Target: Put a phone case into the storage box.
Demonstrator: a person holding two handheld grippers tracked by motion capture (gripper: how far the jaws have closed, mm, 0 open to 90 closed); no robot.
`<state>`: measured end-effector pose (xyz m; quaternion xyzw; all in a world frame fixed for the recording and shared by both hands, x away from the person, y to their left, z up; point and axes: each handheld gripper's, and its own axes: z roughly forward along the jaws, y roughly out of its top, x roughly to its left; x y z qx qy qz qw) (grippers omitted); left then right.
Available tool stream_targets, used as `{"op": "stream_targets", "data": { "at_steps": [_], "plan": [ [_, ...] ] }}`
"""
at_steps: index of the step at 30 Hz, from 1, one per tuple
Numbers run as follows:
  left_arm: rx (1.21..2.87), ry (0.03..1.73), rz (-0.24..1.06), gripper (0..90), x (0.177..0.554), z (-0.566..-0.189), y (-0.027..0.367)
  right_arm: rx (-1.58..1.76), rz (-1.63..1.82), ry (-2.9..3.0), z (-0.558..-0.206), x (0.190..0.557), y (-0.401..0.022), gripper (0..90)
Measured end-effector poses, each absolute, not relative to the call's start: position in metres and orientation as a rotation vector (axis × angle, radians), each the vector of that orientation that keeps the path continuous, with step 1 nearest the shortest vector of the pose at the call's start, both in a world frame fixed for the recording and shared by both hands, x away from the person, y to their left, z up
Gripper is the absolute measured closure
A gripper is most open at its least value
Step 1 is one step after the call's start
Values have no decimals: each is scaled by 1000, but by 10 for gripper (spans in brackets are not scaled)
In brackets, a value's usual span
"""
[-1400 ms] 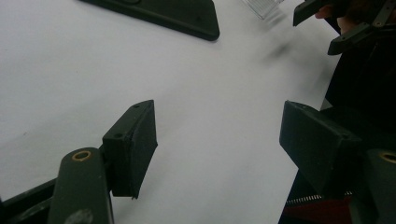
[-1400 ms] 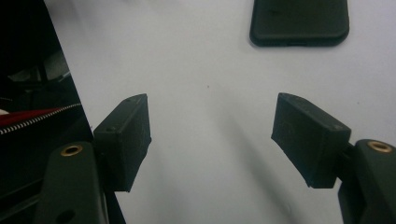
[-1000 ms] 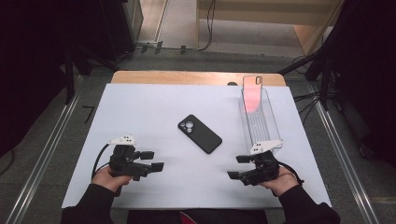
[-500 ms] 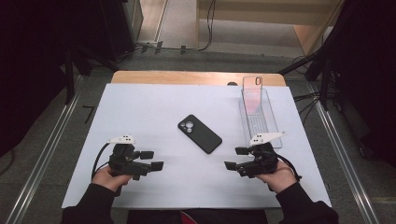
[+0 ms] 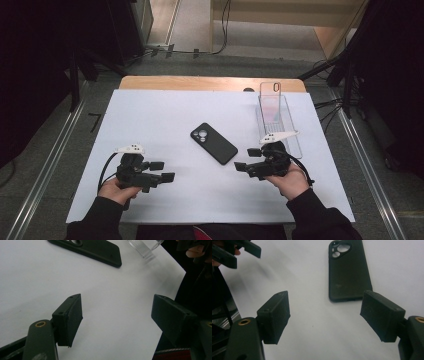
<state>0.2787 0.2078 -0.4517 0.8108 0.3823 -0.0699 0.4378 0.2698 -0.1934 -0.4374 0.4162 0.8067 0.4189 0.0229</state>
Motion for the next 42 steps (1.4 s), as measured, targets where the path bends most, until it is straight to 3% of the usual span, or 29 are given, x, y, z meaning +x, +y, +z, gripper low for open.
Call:
{"op": "stream_targets", "data": {
  "at_steps": [8,13,42],
  "plan": [
    [2014,951,-173,244,279,-451,208,1293,1303,2475,-433,287,-184,180],
    [2017,953,-175,244,279,-452,207,1310,1305,2482,-432,300,-179,101],
    [2017,954,-164,244,280,-453,208,1204,1267,2544,-427,364,-144,110]
  ]
}}
